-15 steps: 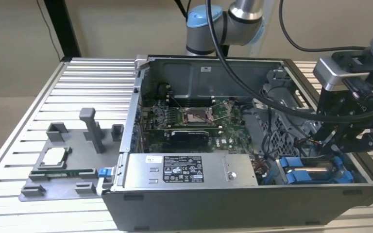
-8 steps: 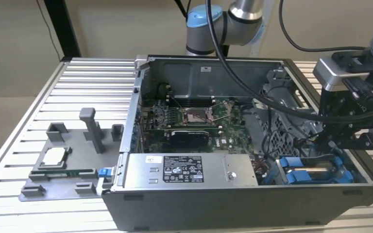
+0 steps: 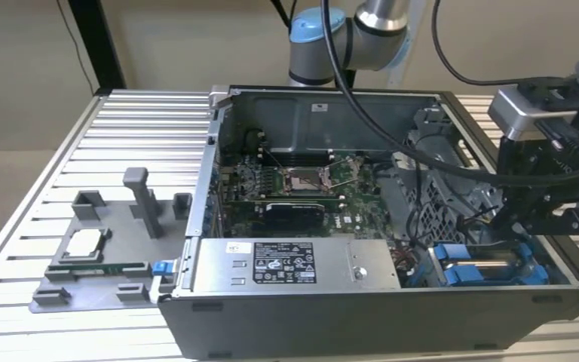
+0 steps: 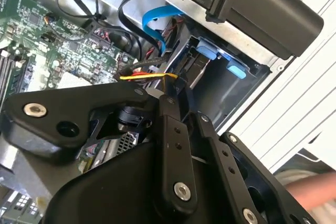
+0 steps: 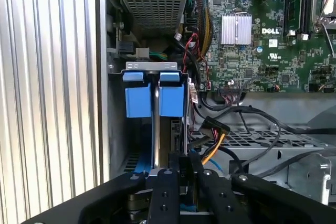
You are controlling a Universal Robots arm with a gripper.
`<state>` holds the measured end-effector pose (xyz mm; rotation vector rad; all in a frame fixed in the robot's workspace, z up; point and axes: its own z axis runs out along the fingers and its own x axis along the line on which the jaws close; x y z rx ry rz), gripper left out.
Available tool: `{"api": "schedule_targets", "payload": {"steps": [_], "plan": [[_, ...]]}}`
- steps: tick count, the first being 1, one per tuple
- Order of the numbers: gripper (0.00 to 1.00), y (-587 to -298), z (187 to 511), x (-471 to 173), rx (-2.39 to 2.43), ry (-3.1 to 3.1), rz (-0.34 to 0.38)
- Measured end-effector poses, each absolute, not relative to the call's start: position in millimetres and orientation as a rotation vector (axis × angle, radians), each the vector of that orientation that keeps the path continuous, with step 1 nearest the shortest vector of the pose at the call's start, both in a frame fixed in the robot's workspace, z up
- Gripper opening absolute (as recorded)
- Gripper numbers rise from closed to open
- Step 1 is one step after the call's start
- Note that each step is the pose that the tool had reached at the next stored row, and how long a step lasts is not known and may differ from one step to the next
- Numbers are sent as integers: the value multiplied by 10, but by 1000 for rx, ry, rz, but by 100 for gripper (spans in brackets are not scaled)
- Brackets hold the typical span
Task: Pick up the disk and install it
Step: 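Insert the first disk wire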
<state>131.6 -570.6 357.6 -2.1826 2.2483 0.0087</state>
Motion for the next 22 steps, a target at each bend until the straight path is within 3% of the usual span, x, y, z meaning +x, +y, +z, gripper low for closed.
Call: {"api": "schedule_targets", "payload": {"steps": [22], "plan": [[0, -5657, 3472, 1369, -2204, 2251, -17]]}}
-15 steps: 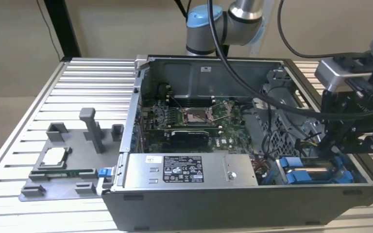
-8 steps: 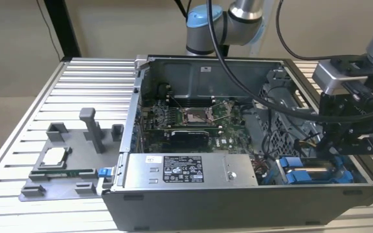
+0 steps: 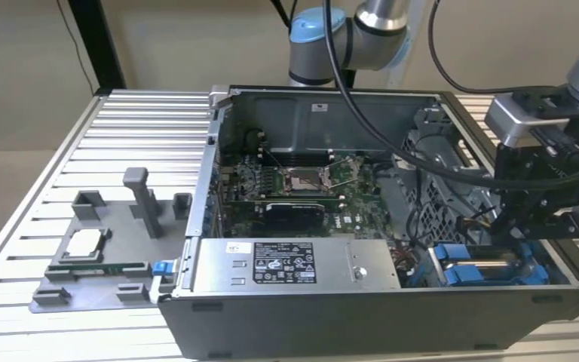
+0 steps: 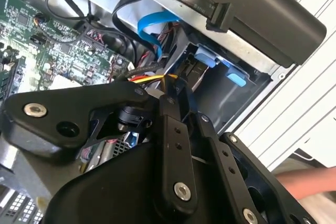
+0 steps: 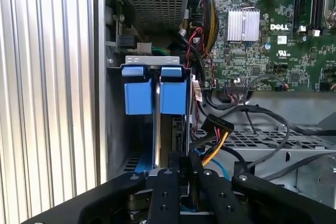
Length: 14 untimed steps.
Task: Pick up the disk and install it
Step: 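Insert the first disk wire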
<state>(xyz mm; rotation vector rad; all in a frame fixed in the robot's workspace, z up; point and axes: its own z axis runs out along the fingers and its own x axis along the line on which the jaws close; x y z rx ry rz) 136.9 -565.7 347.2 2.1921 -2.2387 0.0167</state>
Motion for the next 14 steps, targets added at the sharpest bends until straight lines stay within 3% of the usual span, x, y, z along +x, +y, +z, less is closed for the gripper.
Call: {"api": "schedule_targets", "payload": {"steps": [14], "plan": [[0, -5646, 3437, 1416, 2119, -2271, -15]]}}
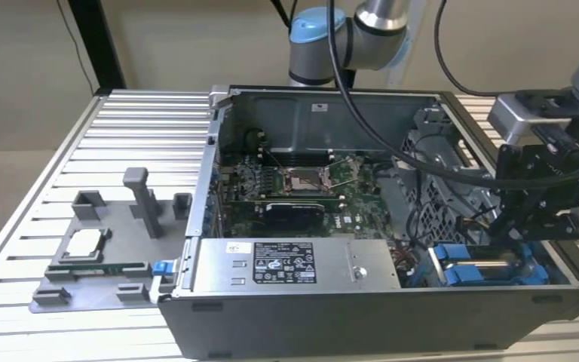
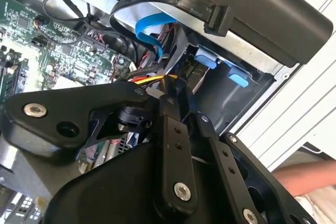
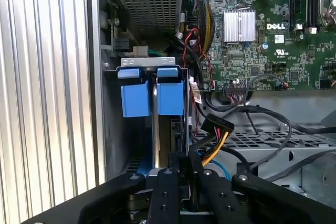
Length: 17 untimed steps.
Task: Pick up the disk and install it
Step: 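Insert the first disk wire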
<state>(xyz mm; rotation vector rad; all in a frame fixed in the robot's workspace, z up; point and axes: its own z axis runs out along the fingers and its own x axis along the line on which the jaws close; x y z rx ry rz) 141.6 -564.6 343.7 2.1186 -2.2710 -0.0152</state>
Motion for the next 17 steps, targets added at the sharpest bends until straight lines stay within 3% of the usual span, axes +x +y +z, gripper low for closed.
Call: {"api": "schedule_targets", "payload": {"steps": [17], "plan": [[0, -5634, 3421, 1490, 2042, -2306, -19]]}}
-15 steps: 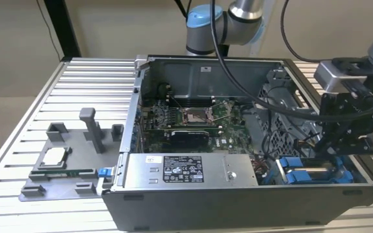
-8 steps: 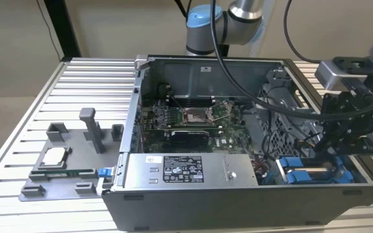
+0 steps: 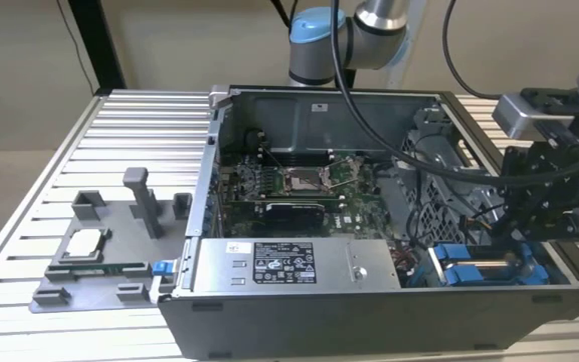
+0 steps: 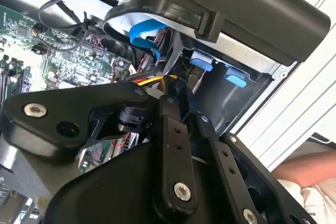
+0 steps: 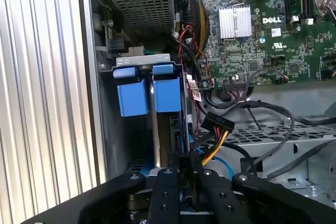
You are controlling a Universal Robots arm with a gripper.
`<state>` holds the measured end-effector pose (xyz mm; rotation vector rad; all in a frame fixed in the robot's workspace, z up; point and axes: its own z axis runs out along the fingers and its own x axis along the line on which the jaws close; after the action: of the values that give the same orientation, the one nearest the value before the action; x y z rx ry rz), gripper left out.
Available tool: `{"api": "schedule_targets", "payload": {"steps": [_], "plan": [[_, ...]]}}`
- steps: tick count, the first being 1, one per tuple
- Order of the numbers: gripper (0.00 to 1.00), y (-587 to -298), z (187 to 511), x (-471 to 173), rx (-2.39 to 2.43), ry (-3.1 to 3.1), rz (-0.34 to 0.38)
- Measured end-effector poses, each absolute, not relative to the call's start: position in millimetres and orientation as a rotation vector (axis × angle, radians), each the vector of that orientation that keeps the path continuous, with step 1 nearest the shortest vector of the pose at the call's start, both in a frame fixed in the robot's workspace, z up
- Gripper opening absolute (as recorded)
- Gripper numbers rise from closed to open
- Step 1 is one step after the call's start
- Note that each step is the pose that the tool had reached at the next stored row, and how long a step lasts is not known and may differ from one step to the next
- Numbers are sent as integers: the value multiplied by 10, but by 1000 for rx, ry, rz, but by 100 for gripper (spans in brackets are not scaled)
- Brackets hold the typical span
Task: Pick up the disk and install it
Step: 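Insert the first disk wire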
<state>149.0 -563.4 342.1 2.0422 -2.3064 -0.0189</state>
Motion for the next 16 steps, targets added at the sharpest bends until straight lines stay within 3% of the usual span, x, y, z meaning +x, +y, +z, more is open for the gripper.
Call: {"api": "schedule_targets", "payload": {"steps": [16], "plan": [[0, -5628, 3402, 1491, 2033, -2313, -17]]}}
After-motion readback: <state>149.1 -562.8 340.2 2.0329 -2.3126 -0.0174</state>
